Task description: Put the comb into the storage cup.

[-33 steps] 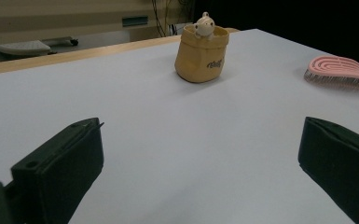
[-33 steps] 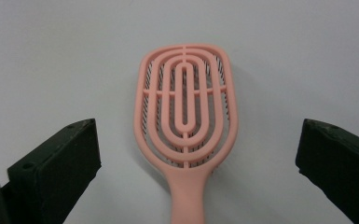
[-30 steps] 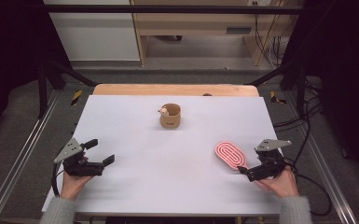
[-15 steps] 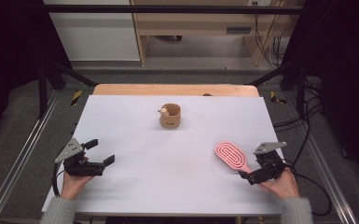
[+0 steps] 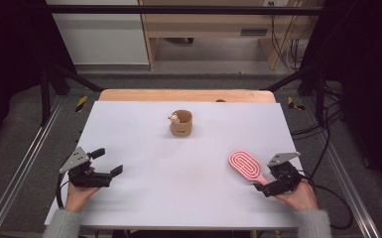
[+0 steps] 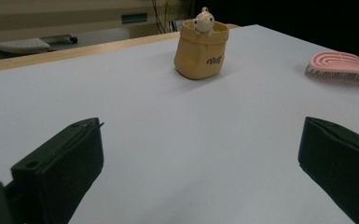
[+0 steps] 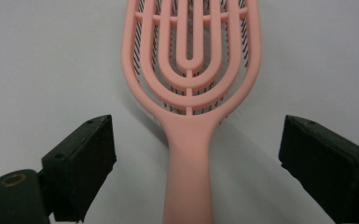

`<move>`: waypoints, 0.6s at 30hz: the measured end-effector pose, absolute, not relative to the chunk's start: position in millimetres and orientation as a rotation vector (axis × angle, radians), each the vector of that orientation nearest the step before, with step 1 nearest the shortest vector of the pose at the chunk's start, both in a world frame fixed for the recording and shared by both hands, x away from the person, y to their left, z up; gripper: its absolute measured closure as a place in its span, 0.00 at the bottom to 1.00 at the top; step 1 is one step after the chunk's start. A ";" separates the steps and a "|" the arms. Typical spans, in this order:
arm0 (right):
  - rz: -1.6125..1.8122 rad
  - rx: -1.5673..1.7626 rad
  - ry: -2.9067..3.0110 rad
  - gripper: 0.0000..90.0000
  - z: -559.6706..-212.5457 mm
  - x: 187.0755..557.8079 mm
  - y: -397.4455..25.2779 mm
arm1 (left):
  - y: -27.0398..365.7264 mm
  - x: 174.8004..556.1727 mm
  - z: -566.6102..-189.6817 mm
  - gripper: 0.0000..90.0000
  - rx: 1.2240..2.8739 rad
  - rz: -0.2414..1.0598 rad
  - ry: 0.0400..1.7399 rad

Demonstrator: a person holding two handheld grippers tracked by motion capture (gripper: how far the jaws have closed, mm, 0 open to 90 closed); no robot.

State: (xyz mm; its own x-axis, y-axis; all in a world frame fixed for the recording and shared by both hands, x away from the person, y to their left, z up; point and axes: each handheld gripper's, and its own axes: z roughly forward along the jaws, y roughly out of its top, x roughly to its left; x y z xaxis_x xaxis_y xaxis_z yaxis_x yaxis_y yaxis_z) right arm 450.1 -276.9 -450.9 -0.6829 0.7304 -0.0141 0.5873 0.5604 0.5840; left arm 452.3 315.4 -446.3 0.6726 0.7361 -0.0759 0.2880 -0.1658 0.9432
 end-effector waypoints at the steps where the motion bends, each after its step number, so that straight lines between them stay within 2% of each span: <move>1: 0.807 1.089 2.546 0.15 -451.0 450.2 -276.8 | 315.3 452.3 -446.4 0.00 1.745 0.489 0.827; 18: 0.712 1.055 2.563 0.41 -455.5 448.5 -272.5 | 314.3 452.8 -447.3 0.00 1.754 0.486 0.827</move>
State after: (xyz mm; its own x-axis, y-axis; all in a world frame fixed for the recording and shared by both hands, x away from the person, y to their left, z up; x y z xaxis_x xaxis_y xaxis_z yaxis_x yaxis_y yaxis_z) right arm 448.5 -272.5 -455.5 -0.6946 0.7162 -0.0674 0.5790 0.6122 0.5386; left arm 452.8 314.3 -447.3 0.6741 0.7348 -0.0746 0.2929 -0.1732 0.9403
